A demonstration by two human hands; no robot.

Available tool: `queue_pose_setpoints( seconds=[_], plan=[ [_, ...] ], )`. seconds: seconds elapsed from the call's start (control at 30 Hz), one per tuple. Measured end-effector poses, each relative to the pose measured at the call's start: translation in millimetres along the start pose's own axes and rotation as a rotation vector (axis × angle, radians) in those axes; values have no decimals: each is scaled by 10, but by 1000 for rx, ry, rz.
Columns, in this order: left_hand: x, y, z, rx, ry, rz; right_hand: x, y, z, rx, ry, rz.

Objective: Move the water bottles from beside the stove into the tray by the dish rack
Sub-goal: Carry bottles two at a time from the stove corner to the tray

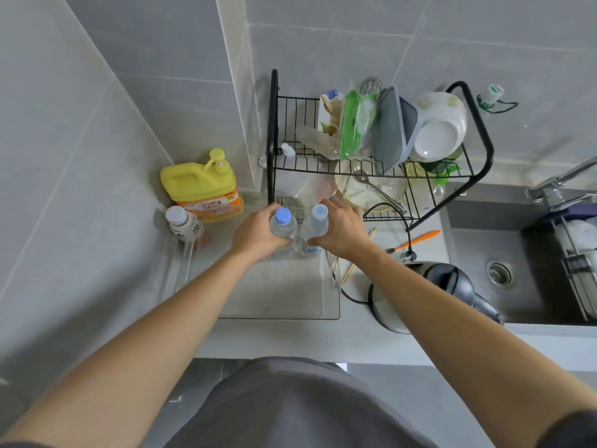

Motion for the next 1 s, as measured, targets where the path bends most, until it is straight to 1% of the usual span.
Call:
queue_pose_setpoints(
  seconds=[0.1,0.17,0.27,0.37,0.47,0.53,0.7,1.0],
  plan=[
    [67,2,-104,52,-12,82,-45,55,-130,48,-99,-80],
    [125,-14,-212,63,-67,121,-100,78,-227,62,-147,-157],
    [249,-7,-330,30,-199,193,-192,82,-329,35,-82,-224],
    [355,41,-363,-21,-359,249,-252,47,-368,-23,23,-234],
    [414,64,-365,-25,-446,274,-268,-9,-403,-36,41,-171],
    [439,71,-364,-6,-460,271,-278,-46,-421,-32,48,-135],
    [478,64,-349,43,-419,265,-318,-85,-459,-29,54,-138],
    [518,-51,-288,9,-405,274,-280,-111,-399,-30,15,-148]
  ],
)
Point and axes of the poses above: each hand's wrist, its own y-axis away from the middle knuckle, its own z-axis out of the palm, x = y × z, the point moved 5 cm from there along -y, towards the middle knuckle, and after that the axes turned 9 degrees about -y, right-handed, at the moved point
